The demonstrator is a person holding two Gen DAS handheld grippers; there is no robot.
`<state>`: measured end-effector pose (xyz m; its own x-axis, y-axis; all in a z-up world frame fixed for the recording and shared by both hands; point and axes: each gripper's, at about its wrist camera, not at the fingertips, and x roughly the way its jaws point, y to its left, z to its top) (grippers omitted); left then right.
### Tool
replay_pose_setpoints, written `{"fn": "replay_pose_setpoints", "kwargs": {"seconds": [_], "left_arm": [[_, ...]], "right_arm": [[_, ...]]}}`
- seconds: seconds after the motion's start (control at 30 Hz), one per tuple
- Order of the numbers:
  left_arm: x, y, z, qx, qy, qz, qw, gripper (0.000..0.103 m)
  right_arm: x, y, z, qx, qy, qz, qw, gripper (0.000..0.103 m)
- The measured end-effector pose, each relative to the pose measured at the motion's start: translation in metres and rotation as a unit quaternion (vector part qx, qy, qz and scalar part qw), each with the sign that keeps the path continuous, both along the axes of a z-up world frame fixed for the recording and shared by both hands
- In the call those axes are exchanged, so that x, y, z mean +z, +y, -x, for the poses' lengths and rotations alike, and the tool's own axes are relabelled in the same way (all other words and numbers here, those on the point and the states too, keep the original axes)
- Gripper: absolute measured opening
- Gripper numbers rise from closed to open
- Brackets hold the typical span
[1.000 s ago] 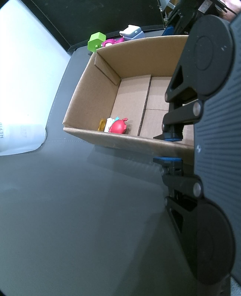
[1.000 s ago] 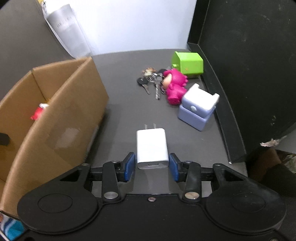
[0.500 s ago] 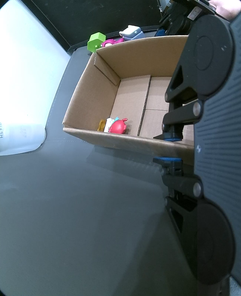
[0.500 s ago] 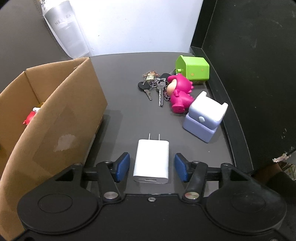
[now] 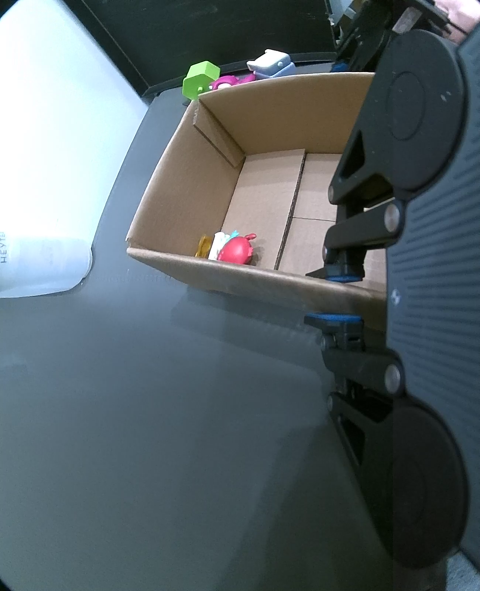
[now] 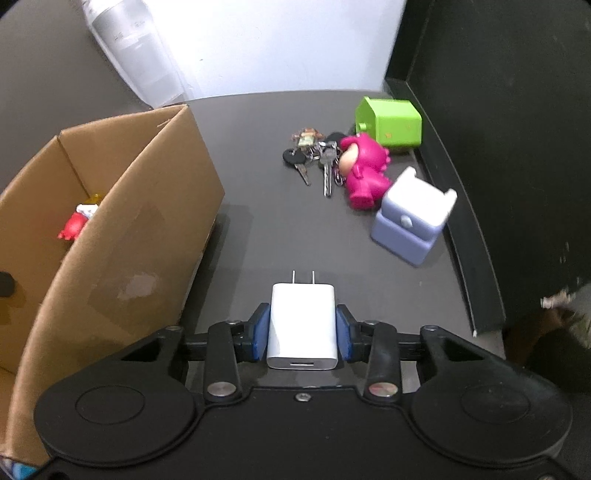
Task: Organize rigid objects
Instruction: 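Lift the white plug charger with the right gripper and carry it over the box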
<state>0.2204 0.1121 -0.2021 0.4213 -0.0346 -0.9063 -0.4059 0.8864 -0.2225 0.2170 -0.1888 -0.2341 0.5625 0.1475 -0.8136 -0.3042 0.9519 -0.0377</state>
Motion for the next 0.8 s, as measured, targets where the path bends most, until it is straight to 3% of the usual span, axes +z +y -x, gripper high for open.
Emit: {"fn": "replay_pose_setpoints", "kwargs": {"seconds": [0.37, 0.8], "left_arm": [[-0.001, 0.0, 0.003, 0.005, -0.004, 0.006, 1.0, 0.015], [-0.005, -0.019, 0.004, -0.009, -0.037, -0.009, 0.9992, 0.014]], "right_arm": [[0.026, -0.02, 0.005, -0.029, 0.005, -0.037, 0.999, 0.036], [0.081, -0.031, 0.028, -0.045, -0.035, -0.059, 0.997, 0.037]]}}
